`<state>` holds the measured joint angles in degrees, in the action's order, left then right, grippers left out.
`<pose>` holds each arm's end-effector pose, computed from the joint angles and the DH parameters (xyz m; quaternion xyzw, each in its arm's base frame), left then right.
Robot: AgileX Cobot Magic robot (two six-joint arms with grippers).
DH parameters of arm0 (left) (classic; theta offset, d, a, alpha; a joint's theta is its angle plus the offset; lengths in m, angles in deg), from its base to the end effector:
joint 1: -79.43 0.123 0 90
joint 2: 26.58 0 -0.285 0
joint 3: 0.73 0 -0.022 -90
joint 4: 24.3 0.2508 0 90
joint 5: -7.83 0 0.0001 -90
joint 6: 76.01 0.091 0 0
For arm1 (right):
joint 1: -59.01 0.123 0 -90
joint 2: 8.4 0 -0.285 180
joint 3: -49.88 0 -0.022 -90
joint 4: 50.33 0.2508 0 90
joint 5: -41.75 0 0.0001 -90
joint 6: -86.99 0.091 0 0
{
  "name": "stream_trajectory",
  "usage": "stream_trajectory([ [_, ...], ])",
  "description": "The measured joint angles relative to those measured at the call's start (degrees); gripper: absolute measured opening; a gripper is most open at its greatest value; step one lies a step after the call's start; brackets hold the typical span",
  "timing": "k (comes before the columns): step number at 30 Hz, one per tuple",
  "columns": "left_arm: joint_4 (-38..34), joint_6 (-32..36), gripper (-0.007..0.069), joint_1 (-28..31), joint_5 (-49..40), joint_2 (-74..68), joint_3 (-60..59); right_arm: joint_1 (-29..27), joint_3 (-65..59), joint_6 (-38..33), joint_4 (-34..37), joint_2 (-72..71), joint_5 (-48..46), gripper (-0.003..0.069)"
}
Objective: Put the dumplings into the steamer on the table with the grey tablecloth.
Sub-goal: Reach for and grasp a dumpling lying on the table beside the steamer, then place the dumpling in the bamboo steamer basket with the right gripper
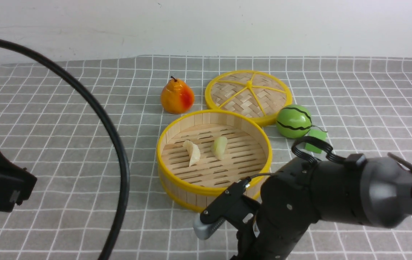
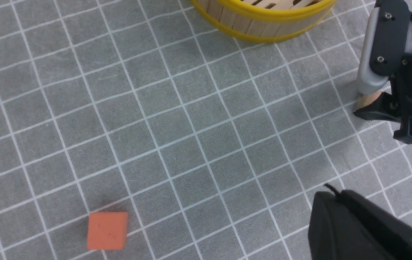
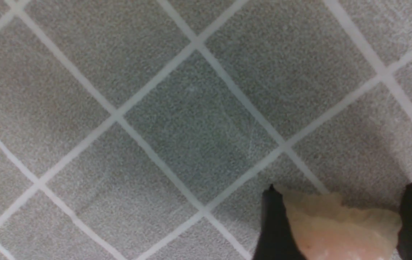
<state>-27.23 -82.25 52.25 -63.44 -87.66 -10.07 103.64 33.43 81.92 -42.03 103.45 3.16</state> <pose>0.1291 -0.0712 0.4059 0.1718 0.9286 -0.1188 0.3068 0.2344 0.2429 0.1612 -0.3701 0.9206 0.0868 0.0898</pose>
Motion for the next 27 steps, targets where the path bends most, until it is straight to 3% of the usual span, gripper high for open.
stream_trajectory([
  [4,-0.2,0.0,-0.0014,0.0,0.0,0.0,0.0,0.0,-0.1,1.2,-0.3,-1.4,-1.4,0.0343],
  [14,-2.0,0.0,-0.0012,0.0,0.0,0.0,0.0,0.0,0.3,1.3,-2.9,-8.3,-4.6,0.0342],
  [27,-3.5,0.0,-0.0003,0.0,0.0,0.0,-0.1,-2.0,23.2,1.3,-7.4,-3.1,-7.7,0.0340],
])
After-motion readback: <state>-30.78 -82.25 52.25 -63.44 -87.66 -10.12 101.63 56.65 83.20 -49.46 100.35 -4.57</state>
